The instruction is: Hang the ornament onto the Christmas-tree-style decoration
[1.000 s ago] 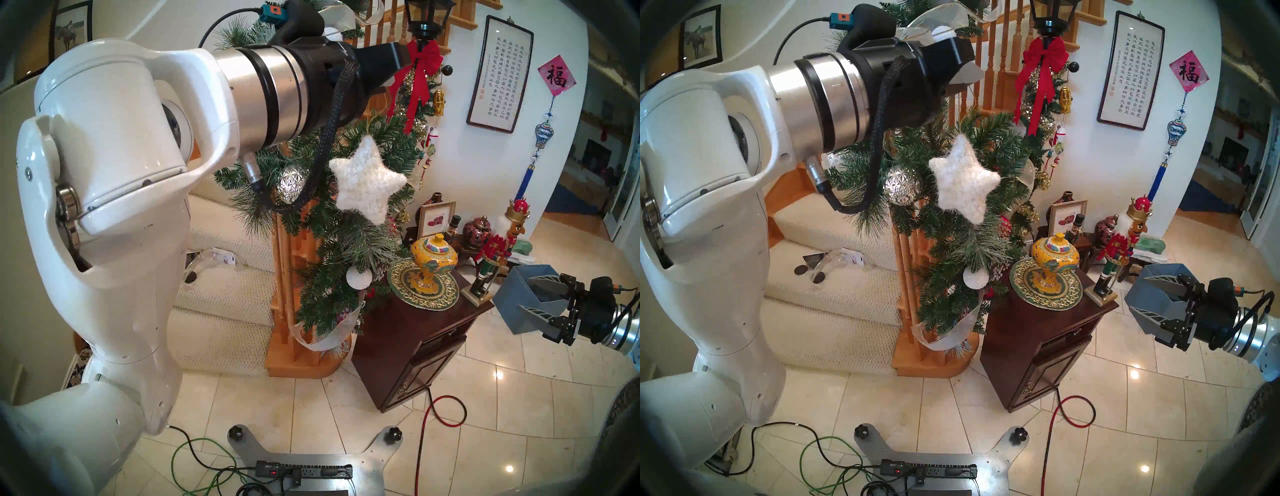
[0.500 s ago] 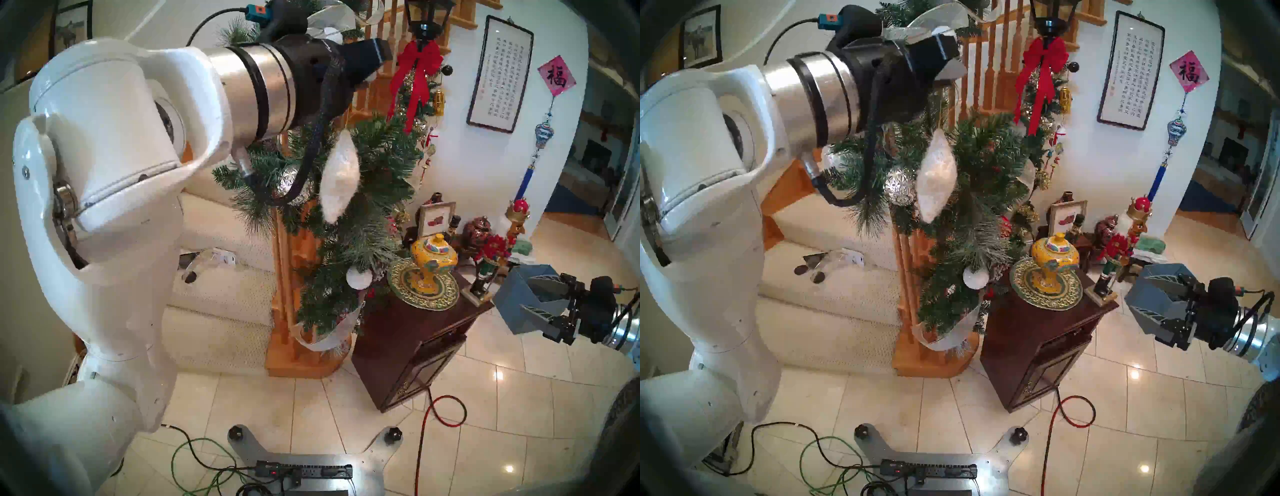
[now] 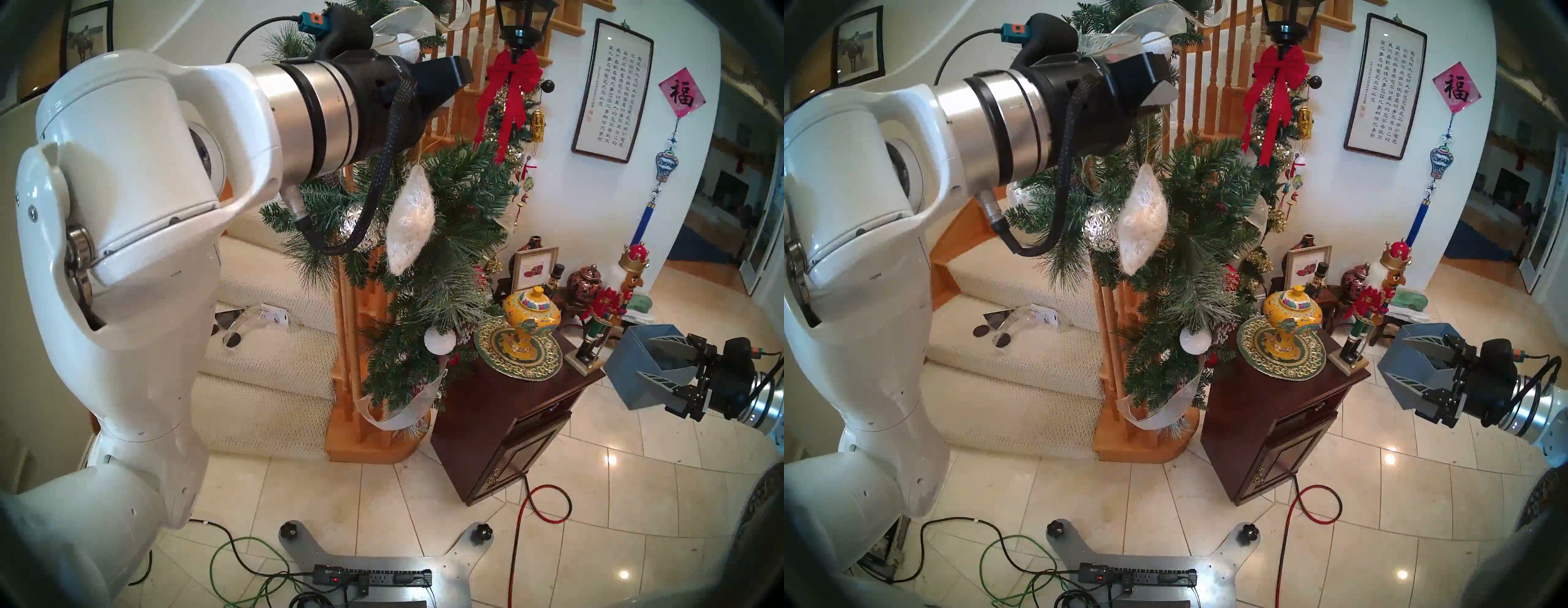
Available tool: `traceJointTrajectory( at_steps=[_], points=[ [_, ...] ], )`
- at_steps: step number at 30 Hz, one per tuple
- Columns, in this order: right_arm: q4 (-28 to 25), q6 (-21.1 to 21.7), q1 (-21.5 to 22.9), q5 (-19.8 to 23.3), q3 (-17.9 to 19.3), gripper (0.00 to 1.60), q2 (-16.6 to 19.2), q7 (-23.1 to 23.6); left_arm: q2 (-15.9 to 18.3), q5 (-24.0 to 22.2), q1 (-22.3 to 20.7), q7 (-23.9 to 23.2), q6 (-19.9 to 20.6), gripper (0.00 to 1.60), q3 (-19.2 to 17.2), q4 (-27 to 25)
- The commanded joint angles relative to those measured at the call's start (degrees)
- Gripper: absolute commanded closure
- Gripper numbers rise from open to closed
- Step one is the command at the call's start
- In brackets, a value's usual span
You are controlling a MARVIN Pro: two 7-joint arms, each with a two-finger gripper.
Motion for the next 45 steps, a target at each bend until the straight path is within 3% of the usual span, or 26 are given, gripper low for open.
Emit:
traceJointTrajectory(
  at_steps=[1, 20, 45],
  points=[
    [0.12, -0.05, 0.21, 0.14, 0.15, 0.0, 0.01, 4.21, 1.09, -0.92, -1.02, 3.88, -0.1, 1.6, -0.86, -0.02],
    [0.13, -0.05, 0.21, 0.64, 0.15, 0.0, 0.01, 4.62, 3.53, -4.45, -1.3, 3.78, -0.31, 1.6, 0.67, -0.02],
    [0.17, -0.05, 0.21, 1.28, 0.15, 0.0, 0.03, 5.16, 5.84, -6.49, -3.75, 5.07, -1.63, 1.6, 8.77, 0.63]
  ],
)
